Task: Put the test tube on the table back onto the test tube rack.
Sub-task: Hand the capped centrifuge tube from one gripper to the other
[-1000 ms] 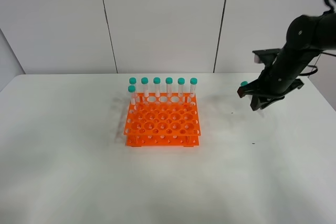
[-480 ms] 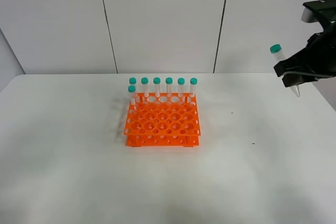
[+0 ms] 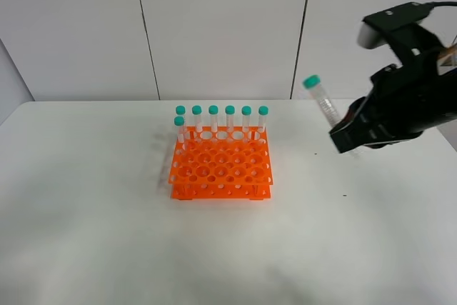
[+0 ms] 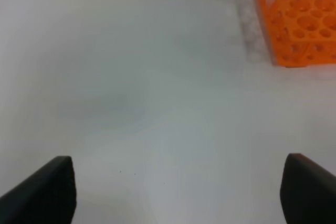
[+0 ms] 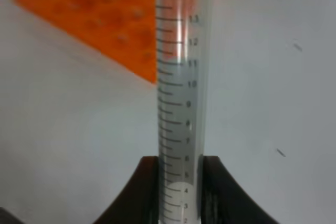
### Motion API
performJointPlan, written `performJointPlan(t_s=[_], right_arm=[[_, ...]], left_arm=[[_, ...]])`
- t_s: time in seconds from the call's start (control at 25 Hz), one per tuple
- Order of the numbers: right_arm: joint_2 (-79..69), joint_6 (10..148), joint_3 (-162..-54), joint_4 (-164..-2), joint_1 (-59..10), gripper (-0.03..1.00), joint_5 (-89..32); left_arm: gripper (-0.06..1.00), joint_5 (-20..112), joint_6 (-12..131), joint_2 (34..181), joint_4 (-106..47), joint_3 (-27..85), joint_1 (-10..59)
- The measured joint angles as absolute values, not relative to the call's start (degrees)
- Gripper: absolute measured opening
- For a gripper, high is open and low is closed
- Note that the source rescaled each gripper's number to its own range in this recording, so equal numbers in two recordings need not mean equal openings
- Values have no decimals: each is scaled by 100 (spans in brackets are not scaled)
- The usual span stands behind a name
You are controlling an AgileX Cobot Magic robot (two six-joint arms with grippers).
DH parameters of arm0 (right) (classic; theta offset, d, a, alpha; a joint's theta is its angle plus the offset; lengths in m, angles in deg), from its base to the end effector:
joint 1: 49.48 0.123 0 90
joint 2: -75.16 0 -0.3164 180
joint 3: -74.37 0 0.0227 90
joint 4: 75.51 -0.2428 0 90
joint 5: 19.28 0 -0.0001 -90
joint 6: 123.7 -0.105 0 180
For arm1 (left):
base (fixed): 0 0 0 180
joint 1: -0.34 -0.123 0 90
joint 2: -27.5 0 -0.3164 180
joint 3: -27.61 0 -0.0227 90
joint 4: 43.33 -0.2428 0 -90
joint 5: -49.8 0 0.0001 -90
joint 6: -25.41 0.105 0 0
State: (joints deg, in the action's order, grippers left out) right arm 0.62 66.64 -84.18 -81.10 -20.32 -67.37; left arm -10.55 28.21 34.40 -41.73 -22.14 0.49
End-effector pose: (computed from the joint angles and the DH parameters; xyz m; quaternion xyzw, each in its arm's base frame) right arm 0.1893 0.1144 0.3405 -0.3024 0.9009 0.0943 0.2966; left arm -0.0303 -0.0025 0.2657 0.0224 0.8523 -0.0019 0.5226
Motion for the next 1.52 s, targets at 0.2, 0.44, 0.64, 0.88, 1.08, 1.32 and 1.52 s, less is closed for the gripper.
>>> performJointPlan(t_s=[0.2,0.44,0.64,0.88,1.08,1.32,1.52], right_arm=[[-9,6731,-7940,-8266,-1273,2,-5652],[-110,7523,-7223,-8748,-1230,2,-5370],[-499,8645,-7199,-9955,-1380,2,-5159],[-1107,10364,-7450,-11541,-2000,2,-5729],[-1107,11283,-7672,-12037,-2007,2,-5750],[-1107,11675,-7690,-12292,-2007,2,-5732],[-1107,11869,-7693,-12415,-2007,2,-5732]], left_arm=[[100,-1055,2821,3440,-4173,-2214,49],[100,-1055,2821,3440,-4173,-2214,49],[100,-1053,2821,3440,-4167,-2214,49],[100,-564,2821,3462,-3802,-2026,49],[100,-94,3046,4506,-2594,-1751,49],[100,795,4791,6419,-556,-1615,49],[100,1052,6910,8037,1814,-1615,49]])
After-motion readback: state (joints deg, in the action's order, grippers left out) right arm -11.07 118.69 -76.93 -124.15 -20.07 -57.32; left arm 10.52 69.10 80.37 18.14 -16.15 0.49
